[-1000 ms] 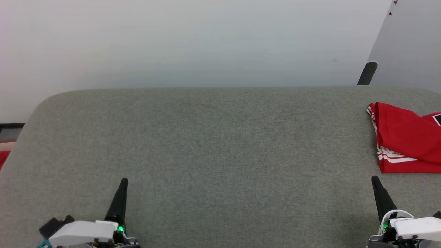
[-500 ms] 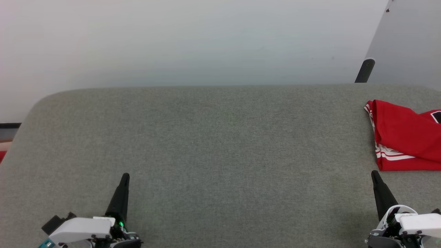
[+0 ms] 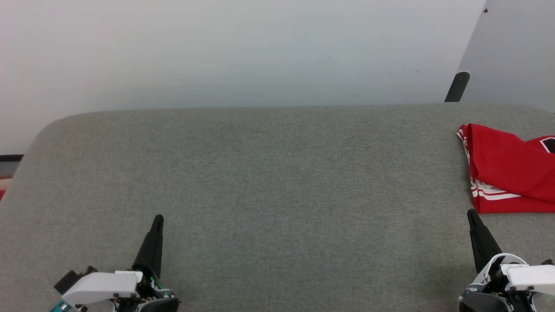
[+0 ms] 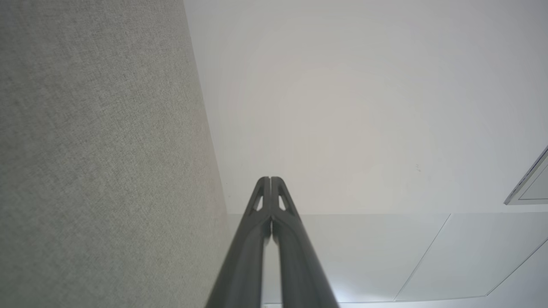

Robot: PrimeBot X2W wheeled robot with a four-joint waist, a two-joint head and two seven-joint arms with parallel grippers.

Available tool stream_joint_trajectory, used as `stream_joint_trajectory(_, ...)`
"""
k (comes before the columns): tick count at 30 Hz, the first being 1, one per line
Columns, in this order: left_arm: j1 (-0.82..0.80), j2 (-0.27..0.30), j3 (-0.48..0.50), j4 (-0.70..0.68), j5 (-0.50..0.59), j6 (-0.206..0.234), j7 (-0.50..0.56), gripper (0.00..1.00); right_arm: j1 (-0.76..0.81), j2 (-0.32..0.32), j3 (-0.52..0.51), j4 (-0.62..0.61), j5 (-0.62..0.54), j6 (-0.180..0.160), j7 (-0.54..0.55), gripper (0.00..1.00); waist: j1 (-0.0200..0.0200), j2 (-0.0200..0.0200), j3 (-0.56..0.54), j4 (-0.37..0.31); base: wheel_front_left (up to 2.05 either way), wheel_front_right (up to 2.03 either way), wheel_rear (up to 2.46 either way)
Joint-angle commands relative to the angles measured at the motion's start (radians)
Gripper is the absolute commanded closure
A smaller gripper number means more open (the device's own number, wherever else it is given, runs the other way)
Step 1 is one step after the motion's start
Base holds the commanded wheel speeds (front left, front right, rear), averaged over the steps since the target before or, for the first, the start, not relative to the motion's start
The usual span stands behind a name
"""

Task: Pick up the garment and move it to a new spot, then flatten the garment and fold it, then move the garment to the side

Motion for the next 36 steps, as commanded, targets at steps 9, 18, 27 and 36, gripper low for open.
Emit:
stream_joint_trajectory(9,-0.011,0.0,0.003,0.0,-0.002,0.0,0.003,1.0,-0.003,0.004,-0.001,-0.002,0.004,0.0,0.002,1.0,0.0,0.0,0.0,0.0,0.0,0.0,0.0)
stream_joint_trajectory(18,-0.011,0.0,0.003,0.0,-0.002,0.0,0.002,1.0,-0.003,0.004,-0.001,-0.002,0.004,0.0,0.002,1.0,0.0,0.0,0.0,0.0,0.0,0.0,0.0)
stream_joint_trajectory(27,-0.011,0.0,0.002,0.0,-0.002,0.0,0.002,1.0,-0.003,0.004,0.0,-0.002,0.004,0.0,0.002,1.0,0.0,0.0,0.0,0.0,0.0,0.0,0.0)
stream_joint_trajectory(36,-0.011,0.0,0.002,0.0,-0.003,0.0,0.002,1.0,-0.003,0.004,0.0,-0.002,0.004,0.0,0.002,1.0,0.0,0.0,0.0,0.0,0.0,0.0,0.0)
